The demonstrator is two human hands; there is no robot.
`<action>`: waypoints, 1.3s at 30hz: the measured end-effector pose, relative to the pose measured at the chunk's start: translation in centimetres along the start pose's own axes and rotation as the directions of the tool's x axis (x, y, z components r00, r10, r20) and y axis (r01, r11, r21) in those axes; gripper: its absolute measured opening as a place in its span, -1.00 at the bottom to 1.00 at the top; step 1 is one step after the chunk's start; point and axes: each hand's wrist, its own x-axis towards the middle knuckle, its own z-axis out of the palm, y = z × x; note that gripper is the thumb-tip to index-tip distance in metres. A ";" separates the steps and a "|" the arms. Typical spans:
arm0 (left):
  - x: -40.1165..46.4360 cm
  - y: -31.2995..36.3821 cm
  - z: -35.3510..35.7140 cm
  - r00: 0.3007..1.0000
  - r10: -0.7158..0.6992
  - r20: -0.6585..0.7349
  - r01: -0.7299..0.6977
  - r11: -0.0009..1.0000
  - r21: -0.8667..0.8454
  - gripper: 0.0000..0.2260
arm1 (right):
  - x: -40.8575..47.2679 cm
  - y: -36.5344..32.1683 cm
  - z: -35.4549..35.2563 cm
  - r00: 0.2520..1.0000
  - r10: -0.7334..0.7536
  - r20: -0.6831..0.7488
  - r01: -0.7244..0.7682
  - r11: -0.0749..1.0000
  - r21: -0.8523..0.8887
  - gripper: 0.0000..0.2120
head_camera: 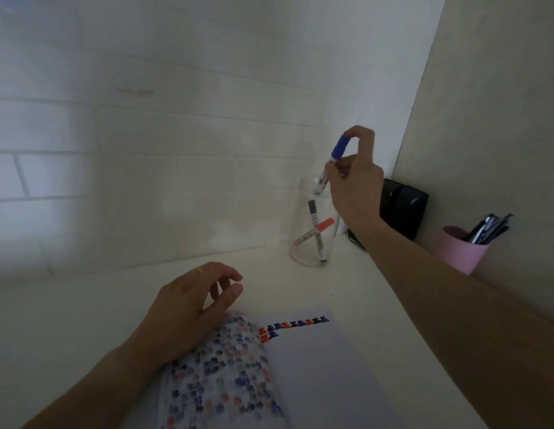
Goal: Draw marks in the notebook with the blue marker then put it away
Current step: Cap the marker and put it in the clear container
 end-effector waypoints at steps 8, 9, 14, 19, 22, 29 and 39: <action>0.0 0.1 0.0 1.000 0.006 0.023 -0.006 1.000 0.008 -0.70 | 0.5 1.5 2.0 0.967 0.119 0.225 -0.054 0.960 -0.275 -0.87; 0.0 0.2 0.0 1.000 0.008 0.024 -0.008 1.000 0.005 -0.70 | 0.6 1.3 2.0 0.963 0.115 0.244 -0.036 0.951 -0.308 -0.84; 0.0 0.4 -0.2 0.999 0.005 0.033 -0.005 1.000 -0.005 -0.66 | 0.2 1.0 1.7 0.963 0.077 0.259 0.018 0.939 -0.344 -0.78; 0.0 0.1 0.0 0.999 0.011 0.043 -0.011 1.000 0.016 -0.67 | -3.1 -1.0 -0.3 0.973 -0.109 0.205 0.167 0.942 -0.291 -0.86; 0.0 0.3 -0.1 0.998 0.025 0.050 -0.025 1.000 0.005 -0.67 | -8.2 -2.4 -2.5 0.949 -0.167 0.266 0.235 0.939 -0.252 -0.89; -0.4 1.0 -0.5 0.982 0.114 0.154 -0.110 0.993 -0.033 -0.71 | -18.5 -1.9 -6.0 0.834 0.033 0.550 0.154 0.944 -0.291 -0.78; -0.4 0.2 0.2 0.935 0.165 0.315 -0.165 0.986 -0.029 -0.76 | -20.0 -0.3 -7.5 0.714 0.123 0.689 0.174 0.923 -0.344 -0.73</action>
